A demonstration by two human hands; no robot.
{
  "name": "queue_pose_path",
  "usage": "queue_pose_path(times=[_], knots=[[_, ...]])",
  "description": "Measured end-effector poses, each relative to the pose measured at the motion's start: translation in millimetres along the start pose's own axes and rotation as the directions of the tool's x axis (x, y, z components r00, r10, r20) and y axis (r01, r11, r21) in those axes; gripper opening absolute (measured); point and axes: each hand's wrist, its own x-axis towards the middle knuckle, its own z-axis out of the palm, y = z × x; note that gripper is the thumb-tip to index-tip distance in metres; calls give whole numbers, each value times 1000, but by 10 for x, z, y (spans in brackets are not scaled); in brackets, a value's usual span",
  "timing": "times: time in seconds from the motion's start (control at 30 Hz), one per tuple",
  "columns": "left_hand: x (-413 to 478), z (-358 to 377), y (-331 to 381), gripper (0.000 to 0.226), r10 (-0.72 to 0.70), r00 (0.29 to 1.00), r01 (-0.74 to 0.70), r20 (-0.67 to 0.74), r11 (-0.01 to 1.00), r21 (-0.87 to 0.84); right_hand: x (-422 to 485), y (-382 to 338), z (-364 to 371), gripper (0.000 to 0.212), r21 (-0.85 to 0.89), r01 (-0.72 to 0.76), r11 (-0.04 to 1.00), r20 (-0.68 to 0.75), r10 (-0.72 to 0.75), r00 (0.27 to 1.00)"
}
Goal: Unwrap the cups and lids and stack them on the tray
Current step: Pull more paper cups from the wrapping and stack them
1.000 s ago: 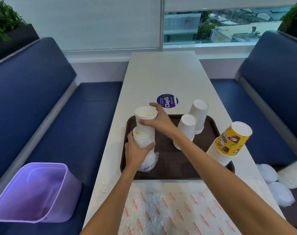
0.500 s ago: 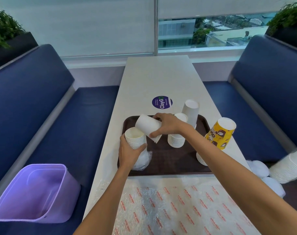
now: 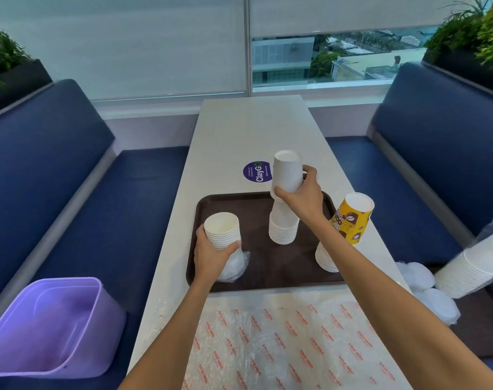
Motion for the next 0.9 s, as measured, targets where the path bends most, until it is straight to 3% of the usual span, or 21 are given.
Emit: queue_pose_path(times=[0.33,0.4,0.5,0.6,0.7,0.77,0.83,0.9], knots=[[13,10,8,95,2,1000,-2,20,1000,8,6,352,130,88,-11,-119,993,72,120,990],[21,16,4,95,5,1000,-6,20,1000,13,-17,372,167,93,2,-102,995,13,102,995],[34,26,3,95,9,1000,-9,20,1000,20,-43,289,217,88,32,16,999,-207,-9,978],[39,45,10,95,8,999,-7,33,1000,-15,-94,104,255,71,64,272,960,-235,-250,939],[41,62,12,96,-8,999,9,41,1000,-28,-172,-33,379,54,105,342,934,11,-345,938],[45,70,8,95,-8,999,11,45,999,-53,-234,-50,510,59,134,211,968,269,-240,933],[50,70,13,95,-10,999,13,45,998,-69,-273,-4,645,72,138,9,990,490,-76,868],[67,72,11,94,-19,999,21,34,996,-82,-311,75,769,78,78,-74,994,607,11,795]])
